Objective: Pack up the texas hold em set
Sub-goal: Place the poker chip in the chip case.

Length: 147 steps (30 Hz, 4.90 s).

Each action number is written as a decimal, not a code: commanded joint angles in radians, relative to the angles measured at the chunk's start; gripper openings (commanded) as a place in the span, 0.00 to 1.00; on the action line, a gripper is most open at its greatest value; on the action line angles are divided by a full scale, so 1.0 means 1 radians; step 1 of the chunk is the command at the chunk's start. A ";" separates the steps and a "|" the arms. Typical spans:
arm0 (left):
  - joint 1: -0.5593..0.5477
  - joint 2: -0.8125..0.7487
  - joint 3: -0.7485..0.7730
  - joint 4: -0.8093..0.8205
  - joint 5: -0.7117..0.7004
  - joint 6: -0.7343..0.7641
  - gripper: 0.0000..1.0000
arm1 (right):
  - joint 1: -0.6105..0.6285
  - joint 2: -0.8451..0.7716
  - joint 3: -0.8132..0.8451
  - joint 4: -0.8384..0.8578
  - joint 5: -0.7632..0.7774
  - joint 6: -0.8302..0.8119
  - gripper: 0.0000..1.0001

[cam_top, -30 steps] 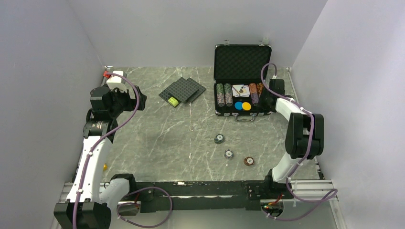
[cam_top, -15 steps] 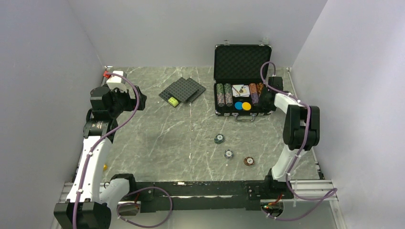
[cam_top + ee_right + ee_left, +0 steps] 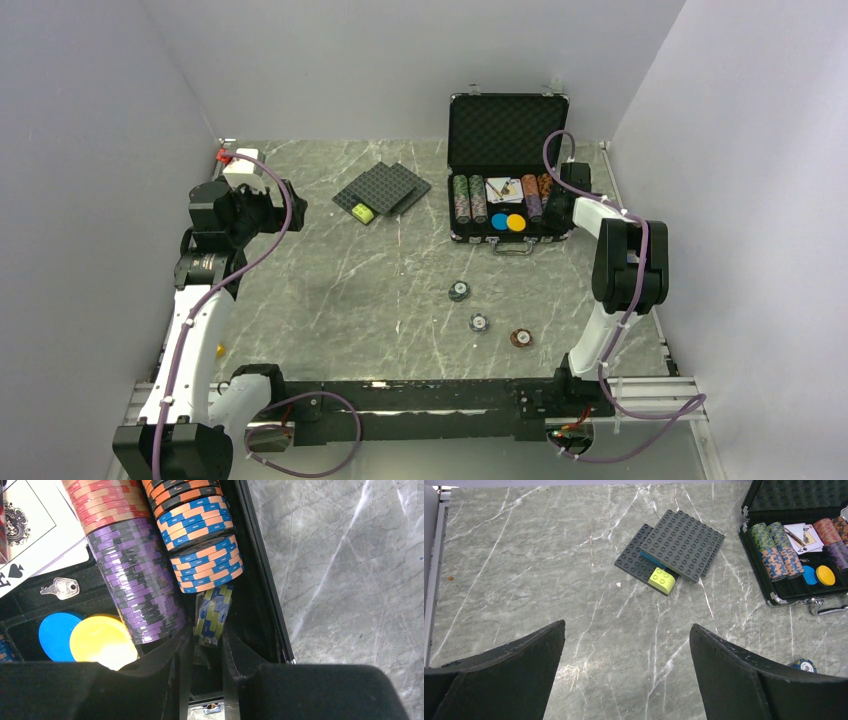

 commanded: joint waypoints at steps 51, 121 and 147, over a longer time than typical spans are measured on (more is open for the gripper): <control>-0.003 -0.006 0.002 0.015 -0.005 -0.009 0.98 | -0.119 -0.205 -0.197 0.296 -0.053 0.333 0.58; -0.005 0.059 0.003 0.009 -0.015 -0.005 0.98 | -0.107 -0.103 -0.201 0.416 -0.148 0.385 0.39; -0.005 0.058 -0.001 0.016 0.000 -0.014 0.98 | -0.107 -0.177 -0.223 0.436 -0.091 0.386 0.51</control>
